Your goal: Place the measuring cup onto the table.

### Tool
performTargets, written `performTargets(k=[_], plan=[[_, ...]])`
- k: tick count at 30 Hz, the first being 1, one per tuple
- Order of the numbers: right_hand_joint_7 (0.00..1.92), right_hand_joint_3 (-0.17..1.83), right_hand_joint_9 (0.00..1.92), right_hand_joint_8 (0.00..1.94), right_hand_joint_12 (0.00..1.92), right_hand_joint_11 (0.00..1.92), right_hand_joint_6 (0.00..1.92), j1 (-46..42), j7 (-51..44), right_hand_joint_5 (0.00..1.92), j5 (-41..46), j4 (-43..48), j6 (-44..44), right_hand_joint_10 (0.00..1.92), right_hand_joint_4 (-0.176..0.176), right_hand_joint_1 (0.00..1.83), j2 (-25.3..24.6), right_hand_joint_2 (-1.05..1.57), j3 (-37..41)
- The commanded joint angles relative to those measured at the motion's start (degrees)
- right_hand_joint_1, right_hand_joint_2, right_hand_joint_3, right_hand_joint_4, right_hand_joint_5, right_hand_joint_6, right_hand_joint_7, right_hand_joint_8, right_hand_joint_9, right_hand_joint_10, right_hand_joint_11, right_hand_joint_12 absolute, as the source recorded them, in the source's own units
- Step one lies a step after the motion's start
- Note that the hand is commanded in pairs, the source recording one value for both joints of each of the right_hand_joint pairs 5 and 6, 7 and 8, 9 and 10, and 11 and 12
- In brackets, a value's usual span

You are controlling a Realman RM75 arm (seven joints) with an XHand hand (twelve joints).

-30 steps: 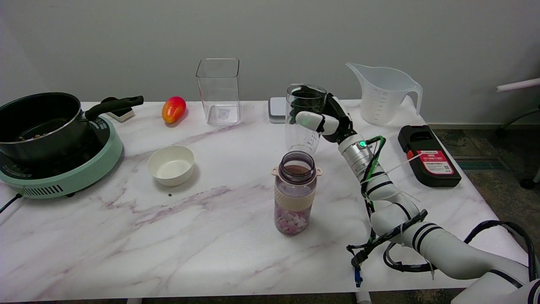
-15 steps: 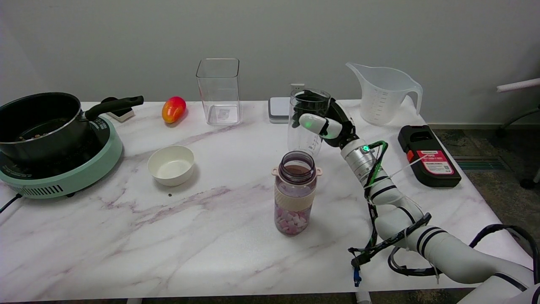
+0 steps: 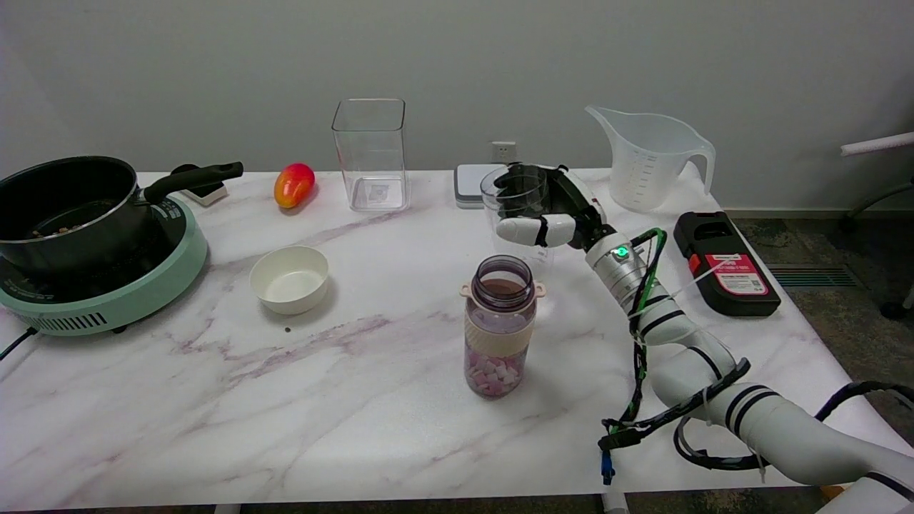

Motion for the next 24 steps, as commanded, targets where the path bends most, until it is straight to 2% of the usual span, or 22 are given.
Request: performTargets(k=[1, 5, 12, 20, 24], plan=[[1.43, 0.47, 1.38, 1.43, 1.23, 1.23, 1.54, -1.20, -1.64, 1.54, -6.55, 0.63, -0.06, 1.38, 0.000, 1.43, 3.54, 1.15, 2.08], [1.45, 0.40, 1.40, 1.45, 1.25, 1.25, 1.60, 0.79, 4.99, 1.60, -9.66, -3.81, 3.49, 1.40, 0.000, 1.40, 3.22, 1.22, 2.34], [1.45, 0.39, 1.40, 1.45, 1.25, 1.25, 1.59, 2.04, 6.62, 1.59, -8.50, -5.06, 4.04, 1.40, 0.000, 1.39, 3.22, 1.23, 5.03], [1.43, 0.45, 1.38, 1.43, 1.23, 1.23, 1.55, 1.32, 4.60, 1.55, -3.27, -4.11, 3.15, 1.38, 0.000, 1.42, 3.22, 1.14, 5.55], [1.43, 0.45, 1.38, 1.43, 1.23, 1.23, 1.54, 1.91, -3.39, 1.54, 6.63, -4.54, 2.43, 1.38, 0.000, 1.42, 3.22, 1.14, 2.37]])
